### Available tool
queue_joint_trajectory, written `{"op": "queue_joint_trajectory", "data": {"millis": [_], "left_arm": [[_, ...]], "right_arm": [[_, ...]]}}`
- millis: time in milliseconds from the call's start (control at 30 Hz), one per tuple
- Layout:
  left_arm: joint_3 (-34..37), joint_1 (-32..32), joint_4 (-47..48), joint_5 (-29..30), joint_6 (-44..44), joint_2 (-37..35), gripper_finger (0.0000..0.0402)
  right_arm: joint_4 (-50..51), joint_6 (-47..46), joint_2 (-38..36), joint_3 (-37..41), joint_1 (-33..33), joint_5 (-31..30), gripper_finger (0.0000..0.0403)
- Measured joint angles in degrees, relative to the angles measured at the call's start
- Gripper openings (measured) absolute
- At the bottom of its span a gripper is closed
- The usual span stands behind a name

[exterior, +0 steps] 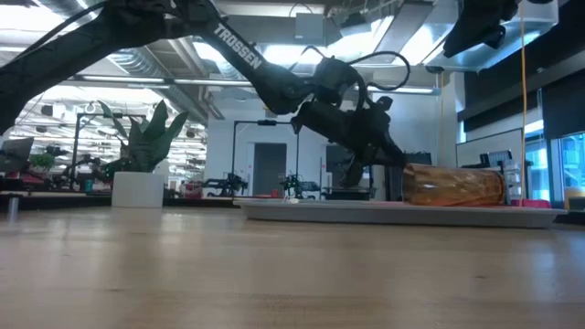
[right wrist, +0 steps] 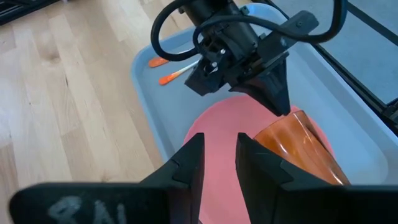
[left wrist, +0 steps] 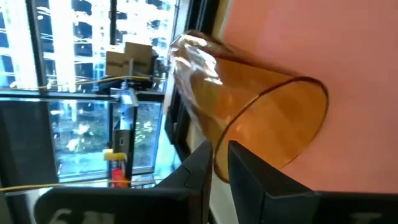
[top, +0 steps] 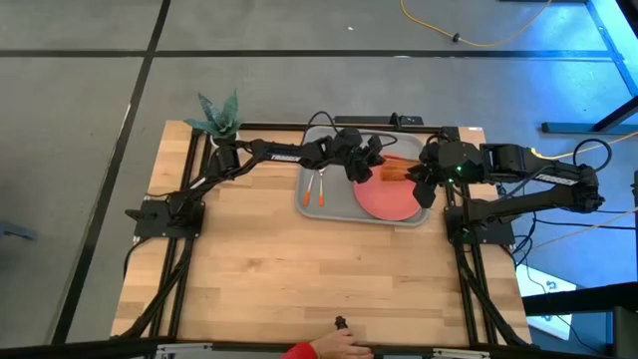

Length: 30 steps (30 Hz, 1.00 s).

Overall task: Pick and place plate/cup/fork/spoon on tray
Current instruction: Adjust the orange glass on the gray serving tray

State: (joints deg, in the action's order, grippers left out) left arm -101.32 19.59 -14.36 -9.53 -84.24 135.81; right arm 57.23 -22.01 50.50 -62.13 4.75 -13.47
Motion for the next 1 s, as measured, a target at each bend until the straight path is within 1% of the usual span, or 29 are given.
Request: {"op": "queue_joint_trajectory", "data": {"millis": [267,433,567,767,833,1000], "left_arm": [[0.0,0.1,-3.0,0.0,0.0,0.0,0.0045],[0.0,0.2,-0.2,-0.6,-0.4,0.0,0.0045],[0.0,0.2,-0.4,-0.8,-0.4,0.0,0.0045],[0.0,0.3,-0.1,-4.5,-0.6,0.0,0.0045],[0.0,0.3,0.4,-5.7,-2.1,0.0,0.0045],[0.0,0.3,1.2,-6.2,-3.4,0.0,0.0045]], "right_arm": [[0.0,0.0,0.0,0.0,0.0,0.0,0.0091],[0.0,0.0,0.0,0.0,0.0,0.0,0.0091],[0.0,0.0,0.0,0.0,0.0,0.0,0.0091],[0.0,0.0,0.0,0.0,0.0,0.0,0.0091],[0.0,0.0,0.0,0.0,0.0,0.0,0.0091],[0.0,0.0,0.0,0.0,0.0,0.0,0.0091]]}}
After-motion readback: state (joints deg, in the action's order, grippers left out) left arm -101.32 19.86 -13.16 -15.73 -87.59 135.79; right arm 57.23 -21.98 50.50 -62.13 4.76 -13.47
